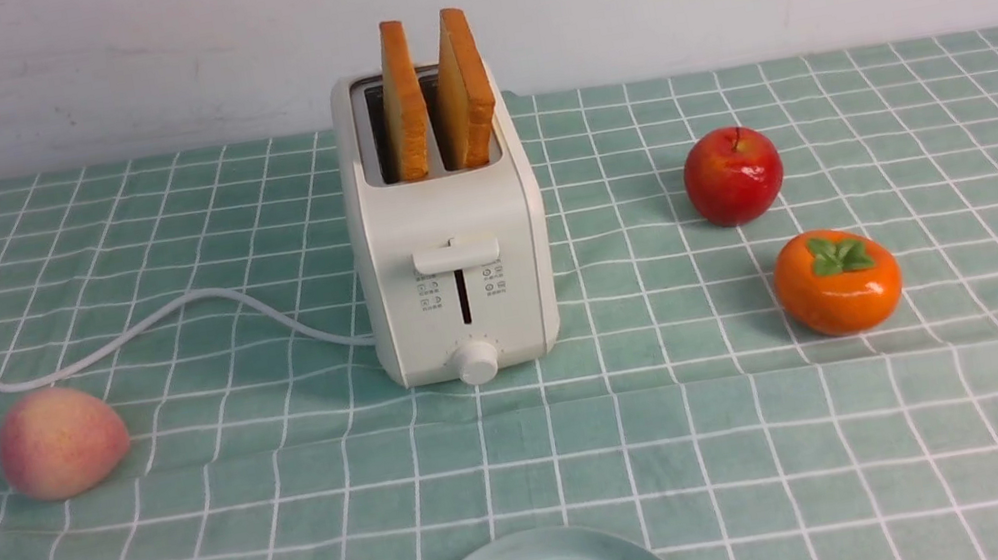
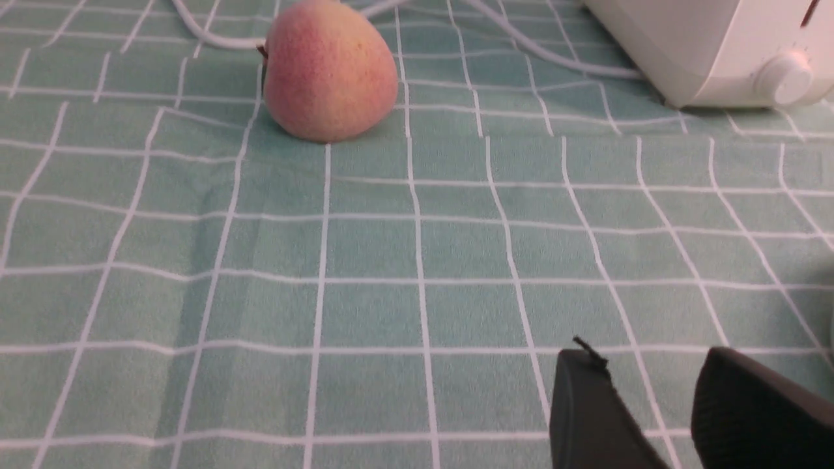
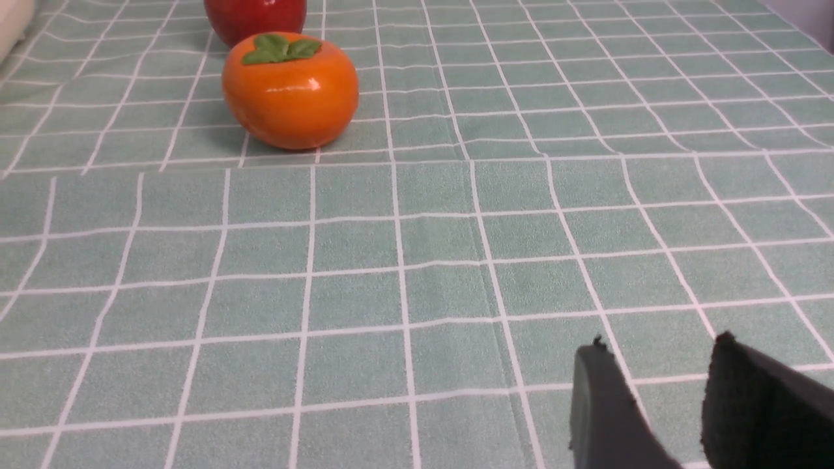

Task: Take toasted bread from bread machine on blue coffee table place on plate.
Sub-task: 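Grasp the toast slice in the toaster and pull it up out of the slot with the right gripper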

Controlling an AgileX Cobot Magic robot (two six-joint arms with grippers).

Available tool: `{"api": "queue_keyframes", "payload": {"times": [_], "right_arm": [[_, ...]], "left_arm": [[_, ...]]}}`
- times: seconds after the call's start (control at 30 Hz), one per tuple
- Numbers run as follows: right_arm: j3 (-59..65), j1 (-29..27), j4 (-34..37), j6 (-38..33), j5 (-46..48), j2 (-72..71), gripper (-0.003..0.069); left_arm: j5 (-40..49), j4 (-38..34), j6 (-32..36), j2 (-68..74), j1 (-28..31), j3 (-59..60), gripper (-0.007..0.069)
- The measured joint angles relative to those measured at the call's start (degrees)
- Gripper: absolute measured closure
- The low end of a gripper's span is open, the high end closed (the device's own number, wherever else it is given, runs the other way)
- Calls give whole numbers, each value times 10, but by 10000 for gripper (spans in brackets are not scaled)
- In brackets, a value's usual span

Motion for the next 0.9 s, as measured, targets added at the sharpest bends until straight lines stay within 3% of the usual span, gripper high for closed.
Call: {"api": "queue_keyframes", "payload": {"times": [0.3, 0.43, 0.67, 0.83, 0.9], "right_arm": [[2, 0, 111, 9, -160, 0, 419], [2, 0, 119, 11, -176, 0, 419], [2, 0, 143, 57, -253, 0, 419], [2, 0, 148, 98, -295, 0, 419], [2, 0, 148, 114, -300, 0, 419]], "left_arm": [[-124, -37, 0, 0, 0, 0, 386], [-124, -38, 3, 0, 0, 0, 386], [-165, 46, 83, 0, 0, 0, 386], [-176, 54, 85, 0, 0, 0, 386], [-202, 31, 49, 0, 0, 0, 386]]}}
